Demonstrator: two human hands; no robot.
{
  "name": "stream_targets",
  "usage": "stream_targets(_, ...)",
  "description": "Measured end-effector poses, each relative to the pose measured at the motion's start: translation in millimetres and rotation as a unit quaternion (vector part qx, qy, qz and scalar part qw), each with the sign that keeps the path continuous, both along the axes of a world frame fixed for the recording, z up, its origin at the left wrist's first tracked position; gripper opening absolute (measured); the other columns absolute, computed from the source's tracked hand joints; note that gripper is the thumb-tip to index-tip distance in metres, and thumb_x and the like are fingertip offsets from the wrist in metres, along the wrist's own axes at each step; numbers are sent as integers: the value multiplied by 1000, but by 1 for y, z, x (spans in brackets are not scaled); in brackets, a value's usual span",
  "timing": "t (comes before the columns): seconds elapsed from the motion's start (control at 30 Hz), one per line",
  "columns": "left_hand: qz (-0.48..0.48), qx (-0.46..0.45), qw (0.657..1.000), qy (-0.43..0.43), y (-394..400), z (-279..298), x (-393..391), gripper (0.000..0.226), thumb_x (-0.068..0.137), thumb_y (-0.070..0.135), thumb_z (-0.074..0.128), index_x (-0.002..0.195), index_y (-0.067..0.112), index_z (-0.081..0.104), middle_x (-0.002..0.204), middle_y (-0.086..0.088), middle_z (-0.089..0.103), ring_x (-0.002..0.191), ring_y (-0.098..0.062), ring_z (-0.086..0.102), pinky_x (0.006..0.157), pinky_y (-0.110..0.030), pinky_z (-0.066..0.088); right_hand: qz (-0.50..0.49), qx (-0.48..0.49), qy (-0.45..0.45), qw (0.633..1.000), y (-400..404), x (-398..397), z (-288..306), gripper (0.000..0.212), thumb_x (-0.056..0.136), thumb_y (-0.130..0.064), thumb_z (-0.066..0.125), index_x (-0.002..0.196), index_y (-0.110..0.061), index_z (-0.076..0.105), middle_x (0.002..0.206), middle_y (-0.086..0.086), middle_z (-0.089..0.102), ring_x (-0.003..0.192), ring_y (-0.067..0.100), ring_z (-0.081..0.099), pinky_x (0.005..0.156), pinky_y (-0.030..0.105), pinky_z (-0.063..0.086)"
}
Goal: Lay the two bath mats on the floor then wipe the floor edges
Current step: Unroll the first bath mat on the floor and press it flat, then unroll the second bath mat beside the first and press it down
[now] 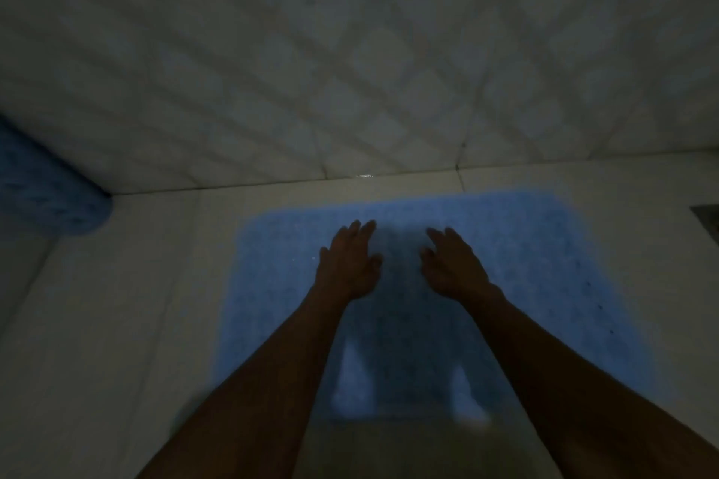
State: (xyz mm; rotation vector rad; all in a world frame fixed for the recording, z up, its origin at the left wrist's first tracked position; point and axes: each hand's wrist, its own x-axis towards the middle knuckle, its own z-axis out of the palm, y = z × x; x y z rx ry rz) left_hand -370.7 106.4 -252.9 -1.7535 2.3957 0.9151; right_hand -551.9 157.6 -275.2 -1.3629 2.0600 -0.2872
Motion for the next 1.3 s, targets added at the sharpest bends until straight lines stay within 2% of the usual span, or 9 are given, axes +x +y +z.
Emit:
stream_targets(0.13, 54, -72, 996, 7, -36, 71, 67, 63, 99, 40, 54, 155, 20, 33, 161, -5, 33, 148, -28, 31, 118, -54, 27, 36, -40, 4, 999, -28, 57, 59, 55, 104, -35, 41, 154, -14, 31, 161, 16, 27, 147, 34, 29, 118, 43, 26)
stream_targets(0.3, 115, -166, 979, 34, -80, 168, 160, 61, 98, 38, 58, 151, 15, 41, 153, -13, 45, 141, -30, 41, 115, -47, 36, 104, -122, 6, 987, -60, 152, 127, 56, 102, -31, 49, 153, -12, 33, 157, 15, 35, 144, 31, 35, 115, 38, 29)
stream_targets(0.43, 156, -192, 966, 75, -81, 203, 233, 63, 97, 38, 60, 151, 13, 40, 150, -15, 48, 140, -31, 43, 115, -43, 37, 151, -163, -8, 975, -86, 239, 174, 58, 102, -30, 51, 152, -9, 33, 153, 18, 41, 140, 33, 40, 112, 35, 32)
stream_targets(0.6, 234, -206, 944, 105, -66, 199, 324, 60, 96, 36, 63, 147, 12, 45, 148, -14, 50, 134, -29, 49, 108, -31, 38, 219, -192, -18, 956, -117, 334, 210, 60, 101, -32, 52, 153, -11, 31, 154, 16, 41, 141, 31, 38, 112, 32, 31)
stream_targets(0.9, 402, -175, 891, 114, -57, 172, 441, 66, 92, 32, 69, 148, 8, 44, 145, -19, 54, 131, -31, 54, 107, -30, 40, 306, -160, -68, 936, -184, 427, 213, 69, 98, -28, 59, 155, -10, 26, 154, 15, 41, 139, 29, 41, 110, 26, 32)
stream_targets(1.03, 456, -225, 848, 150, -88, 175, 459, 69, 94, 31, 67, 151, 6, 39, 143, -20, 55, 127, -30, 58, 103, -29, 43, 292, -189, -131, 928, -230, 460, 211, 68, 97, -22, 59, 155, -12, 26, 152, 16, 43, 137, 28, 44, 109, 28, 35)
stream_targets(1.17, 490, -287, 795, 214, -133, 177, 468, 77, 94, 34, 67, 155, 6, 29, 151, -19, 45, 136, -32, 48, 108, -35, 41, 280, -222, -175, 917, -274, 494, 198, 75, 91, -19, 66, 155, -13, 26, 151, 16, 44, 134, 28, 48, 102, 27, 39)
stream_targets(1.23, 484, -320, 784, 220, -155, 177, 472, 85, 91, 39, 70, 156, 6, 26, 154, -18, 42, 140, -31, 43, 111, -38, 39, 290, -225, -183, 912, -294, 508, 185, 84, 87, -19, 71, 156, -13, 23, 150, 16, 45, 133, 28, 49, 96, 24, 40)
stream_targets(1.3, 464, -350, 781, 229, -175, 178, 476, 87, 89, 40, 73, 154, 5, 27, 153, -15, 43, 140, -29, 43, 106, -30, 40, 297, -212, -200, 909, -312, 520, 170, 93, 83, -21, 76, 157, -14, 20, 151, 17, 43, 136, 28, 46, 97, 24, 40)
